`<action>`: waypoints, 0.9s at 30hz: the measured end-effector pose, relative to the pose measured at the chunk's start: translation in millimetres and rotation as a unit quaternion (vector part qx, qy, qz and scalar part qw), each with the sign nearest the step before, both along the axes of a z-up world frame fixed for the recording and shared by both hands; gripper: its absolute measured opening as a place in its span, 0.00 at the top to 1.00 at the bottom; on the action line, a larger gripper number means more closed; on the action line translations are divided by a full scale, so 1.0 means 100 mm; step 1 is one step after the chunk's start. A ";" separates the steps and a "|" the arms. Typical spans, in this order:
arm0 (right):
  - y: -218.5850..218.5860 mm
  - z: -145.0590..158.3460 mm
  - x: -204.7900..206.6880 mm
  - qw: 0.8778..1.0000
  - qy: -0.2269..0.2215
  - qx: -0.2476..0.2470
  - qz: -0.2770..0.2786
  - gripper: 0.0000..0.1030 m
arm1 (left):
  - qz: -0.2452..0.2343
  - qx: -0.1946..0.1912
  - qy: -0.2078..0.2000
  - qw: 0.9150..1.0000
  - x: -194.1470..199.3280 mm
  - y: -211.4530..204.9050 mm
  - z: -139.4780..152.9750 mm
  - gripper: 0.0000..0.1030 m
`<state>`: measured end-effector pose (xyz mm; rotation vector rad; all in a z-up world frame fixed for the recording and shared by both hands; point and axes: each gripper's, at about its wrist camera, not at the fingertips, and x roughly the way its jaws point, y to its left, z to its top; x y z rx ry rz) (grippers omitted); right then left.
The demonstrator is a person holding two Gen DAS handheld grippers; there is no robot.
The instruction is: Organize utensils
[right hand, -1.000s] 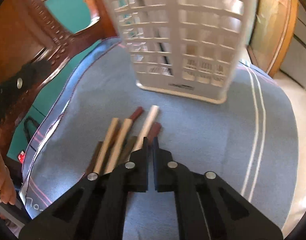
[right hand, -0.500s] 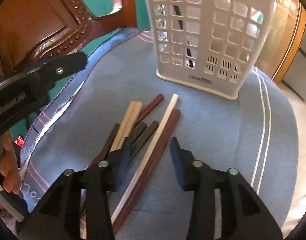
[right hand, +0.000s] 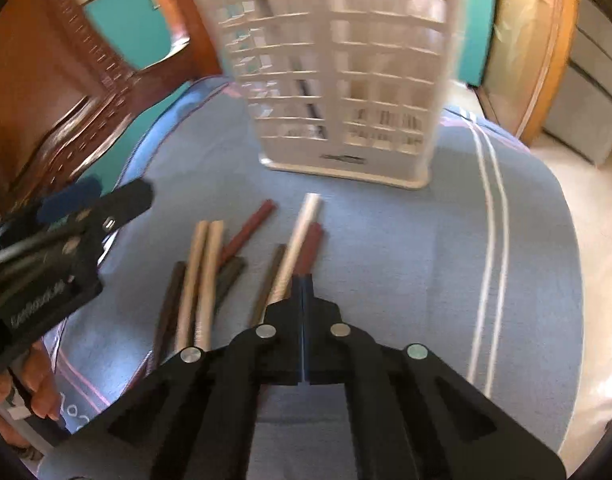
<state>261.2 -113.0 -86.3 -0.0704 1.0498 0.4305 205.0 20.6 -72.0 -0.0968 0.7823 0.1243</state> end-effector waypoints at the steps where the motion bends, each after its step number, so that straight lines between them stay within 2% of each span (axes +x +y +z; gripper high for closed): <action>1: -0.04 -0.02 0.03 1.000 0.002 -0.003 -0.010 0.99 | -0.001 -0.001 0.004 1.000 0.01 -0.01 -0.02 0.33; 3: -0.10 -0.04 0.08 1.000 0.002 -0.003 -0.024 0.99 | -0.003 -0.003 0.008 1.000 0.02 -0.03 -0.04 0.33; 8: -0.07 -0.02 0.05 1.000 -0.001 0.013 -0.007 0.95 | -0.003 -0.003 0.014 1.000 0.05 -0.06 -0.07 0.31; 11: 0.03 0.00 0.00 1.000 -0.007 0.013 0.017 0.83 | -0.002 -0.001 0.017 1.000 0.05 -0.04 -0.09 0.30; 13: 0.04 0.01 -0.07 1.000 -0.007 0.011 0.028 0.68 | 0.001 0.000 0.021 1.000 0.05 -0.03 -0.11 0.30; 18: 0.22 -0.05 -0.11 0.999 -0.021 -0.015 0.047 0.62 | 0.002 0.000 0.025 1.000 0.07 0.00 -0.14 0.29; 24: 0.40 -0.11 -0.14 0.996 -0.045 -0.042 0.057 0.61 | 0.000 0.002 0.028 1.000 0.07 0.00 -0.15 0.28; 26: 0.39 -0.11 -0.14 0.997 -0.044 -0.036 0.054 0.67 | 0.000 0.003 0.030 1.000 0.06 0.00 -0.16 0.28; 27: 0.38 -0.10 -0.12 0.997 -0.043 -0.034 0.048 0.76 | 0.000 0.004 0.031 1.000 0.06 0.00 -0.16 0.28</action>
